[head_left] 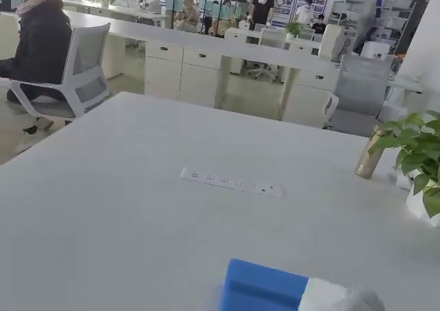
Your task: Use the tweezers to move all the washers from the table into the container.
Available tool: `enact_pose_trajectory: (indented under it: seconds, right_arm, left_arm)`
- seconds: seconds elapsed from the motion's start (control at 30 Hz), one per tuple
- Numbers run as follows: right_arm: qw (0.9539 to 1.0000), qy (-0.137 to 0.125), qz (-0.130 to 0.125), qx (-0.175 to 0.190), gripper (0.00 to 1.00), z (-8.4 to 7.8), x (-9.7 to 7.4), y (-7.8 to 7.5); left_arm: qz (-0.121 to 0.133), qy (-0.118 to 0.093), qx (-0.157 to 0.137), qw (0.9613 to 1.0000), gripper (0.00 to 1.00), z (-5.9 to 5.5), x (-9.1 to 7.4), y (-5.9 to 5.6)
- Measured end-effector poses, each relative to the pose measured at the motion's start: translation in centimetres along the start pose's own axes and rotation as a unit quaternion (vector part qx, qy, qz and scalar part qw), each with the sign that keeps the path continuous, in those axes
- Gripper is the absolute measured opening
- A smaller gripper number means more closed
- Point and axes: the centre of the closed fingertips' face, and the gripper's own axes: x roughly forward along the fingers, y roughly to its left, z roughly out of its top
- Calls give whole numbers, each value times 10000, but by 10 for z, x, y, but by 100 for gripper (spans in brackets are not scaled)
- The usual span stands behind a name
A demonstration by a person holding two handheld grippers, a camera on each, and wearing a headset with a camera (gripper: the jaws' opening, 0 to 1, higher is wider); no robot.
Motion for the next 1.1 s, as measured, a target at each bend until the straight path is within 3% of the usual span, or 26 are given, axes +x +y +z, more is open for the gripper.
enact_pose_trajectory:
  seconds: [0.17, 0.33, 0.4, 0.5, 0.53, 0.57, 0.6, 0.67, 0.77, 0.83, 1.07, 1.1]
  right_arm:
    - [9995, -274, -29, 154, 5, 16, -4, -17]
    - [9987, -381, -56, 334, 5, 24, -3, -36]
    - [9973, -438, -64, 582, 5, 25, -2, -47]
    - [9886, -635, -64, 1365, 5, 28, -2, -65]
    - [9869, -652, -66, 1477, 5, 27, -1, -69]
    - [9835, -627, -167, 1691, 5, 26, -2, -75]
    - [9850, -448, -255, 1645, 5, 20, -1, -82]
    - [9922, -151, -307, 1196, 5, 14, 3, -89]
    - [9886, -200, -36, 1492, 5, 18, 14, -84]
    - [9887, -69, -3, 1499, 5, 15, 24, -84]
    - [9906, 585, 195, 1218, 5, 2, 44, -78]
    - [9903, 800, 233, 1116, 5, -3, 46, -78]
  left_arm:
    - [-4, -20, -29, 10000, 63, 1, 0, 1]
    - [26, -5, -16, 10000, 63, 0, 0, 2]
    - [26, 2, 42, 10000, 63, 0, 0, 2]
    - [63, -41, 42, 10000, 63, 2, 0, 3]
    - [77, -50, 34, 10000, 63, 2, -1, 4]
    - [99, -53, 21, 9999, 63, 2, -1, 5]
    - [107, -48, 15, 9999, 63, 2, -1, 5]
    - [111, -36, 18, 9999, 63, 1, -1, 5]
    - [73, 27, 86, 9999, 62, -1, 0, 3]
    - [66, 33, 102, 9999, 62, -1, 0, 3]
    - [102, 40, 61, 9999, 60, -2, -1, 4]
    - [98, 41, 60, 9999, 60, -2, -1, 4]
